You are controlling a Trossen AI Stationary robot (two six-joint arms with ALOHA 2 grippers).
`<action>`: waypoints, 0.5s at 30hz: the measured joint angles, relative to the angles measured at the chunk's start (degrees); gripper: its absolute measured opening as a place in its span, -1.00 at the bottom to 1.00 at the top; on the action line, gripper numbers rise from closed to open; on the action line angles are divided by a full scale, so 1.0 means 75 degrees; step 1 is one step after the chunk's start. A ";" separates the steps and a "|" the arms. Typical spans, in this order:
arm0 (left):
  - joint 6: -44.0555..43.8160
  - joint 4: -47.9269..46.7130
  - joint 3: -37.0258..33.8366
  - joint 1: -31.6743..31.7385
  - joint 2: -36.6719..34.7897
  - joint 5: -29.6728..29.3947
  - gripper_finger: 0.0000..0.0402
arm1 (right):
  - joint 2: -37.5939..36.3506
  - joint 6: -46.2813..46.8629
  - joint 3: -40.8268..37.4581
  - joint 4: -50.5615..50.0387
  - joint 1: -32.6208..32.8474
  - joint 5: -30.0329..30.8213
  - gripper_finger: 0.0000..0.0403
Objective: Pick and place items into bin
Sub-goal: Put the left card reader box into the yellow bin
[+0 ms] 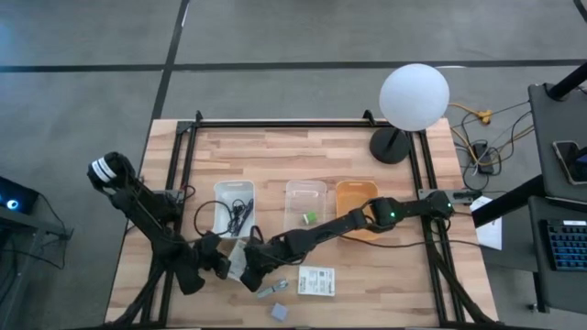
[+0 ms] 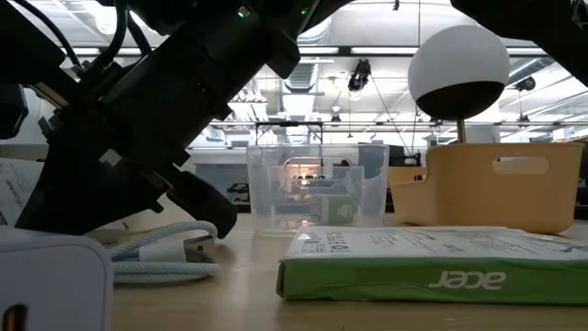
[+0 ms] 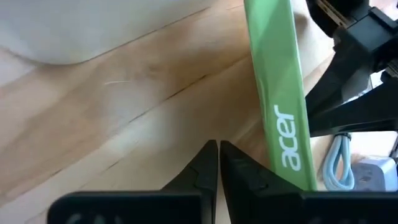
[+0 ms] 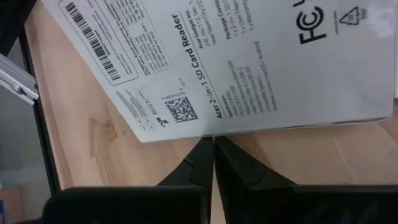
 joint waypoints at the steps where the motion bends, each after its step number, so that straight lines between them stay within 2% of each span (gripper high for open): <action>1: 0.0001 -0.0017 0.0000 0.0000 -0.0023 -0.0015 -0.99 | 0.0000 -0.0003 0.0000 -0.0011 0.0000 0.0000 -0.96; 5: 0.0030 -0.0021 0.0000 0.0009 -0.0145 -0.0147 -0.93 | -0.0058 -0.0005 0.0000 -0.0062 0.0026 0.0042 -0.96; 10: 0.0201 -0.0009 0.0046 0.0011 -0.0227 -0.0305 -0.84 | -0.0347 -0.0193 -0.0032 -0.0336 0.0083 0.0786 -0.96; 15: 0.0210 0.0092 0.0143 0.0046 -0.0274 -0.0875 -0.81 | -0.0590 -0.0460 0.0006 -0.0258 -0.0021 0.0596 -0.93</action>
